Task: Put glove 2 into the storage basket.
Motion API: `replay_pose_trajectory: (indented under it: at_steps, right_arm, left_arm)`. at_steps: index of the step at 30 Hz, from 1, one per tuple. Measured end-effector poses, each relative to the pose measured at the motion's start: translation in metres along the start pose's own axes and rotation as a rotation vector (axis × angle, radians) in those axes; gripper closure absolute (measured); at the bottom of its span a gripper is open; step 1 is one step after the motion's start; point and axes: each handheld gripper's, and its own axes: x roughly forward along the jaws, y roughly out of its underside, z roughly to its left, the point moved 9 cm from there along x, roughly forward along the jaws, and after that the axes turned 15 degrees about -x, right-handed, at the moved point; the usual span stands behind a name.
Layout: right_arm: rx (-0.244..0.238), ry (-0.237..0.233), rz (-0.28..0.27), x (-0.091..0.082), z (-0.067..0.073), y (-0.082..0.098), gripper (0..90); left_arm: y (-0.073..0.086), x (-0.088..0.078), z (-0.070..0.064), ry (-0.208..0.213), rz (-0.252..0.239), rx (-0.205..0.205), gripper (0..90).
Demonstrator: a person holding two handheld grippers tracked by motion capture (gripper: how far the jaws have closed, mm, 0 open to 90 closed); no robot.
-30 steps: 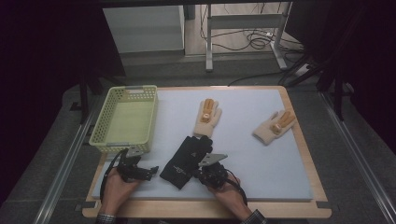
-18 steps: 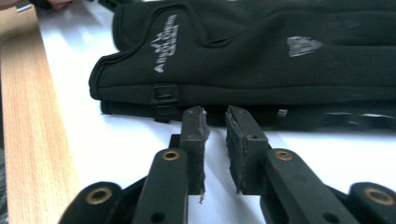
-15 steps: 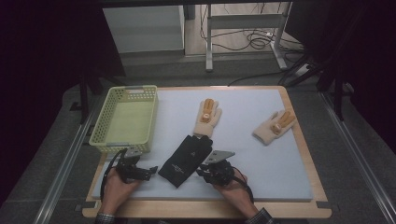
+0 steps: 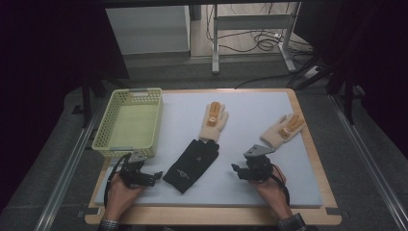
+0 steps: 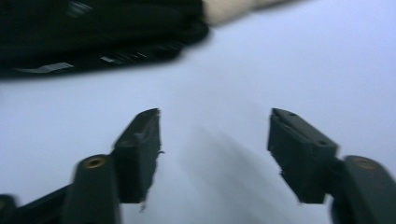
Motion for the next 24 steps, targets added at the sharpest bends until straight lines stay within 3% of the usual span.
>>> replay_pose_trajectory:
  at_steps: [8,11,12,19,24]
  right_arm:
    - [0.013,0.044,0.043,-0.004,-0.026,0.024,19.2]
    - [0.027,0.036,0.052,-0.001,-0.027,0.03,16.3]
    - [0.057,0.019,0.049,0.003,-0.028,0.035,14.2]
    - [0.045,0.029,0.051,0.003,-0.027,0.035,13.5]
    - [0.045,0.03,0.05,0.003,-0.027,0.035,13.5]
  left_arm:
    - [0.0,0.0,0.0,0.003,-0.004,-0.005,3.8]
    - [0.0,0.0,0.0,0.005,-0.005,-0.006,4.0]
    - [0.0,-0.001,0.001,0.008,-0.003,-0.007,3.9]
    - [0.0,-0.002,0.001,0.0,-0.011,-0.015,5.0]
    - [-0.002,-0.008,-0.008,0.068,-0.004,-0.032,4.8]
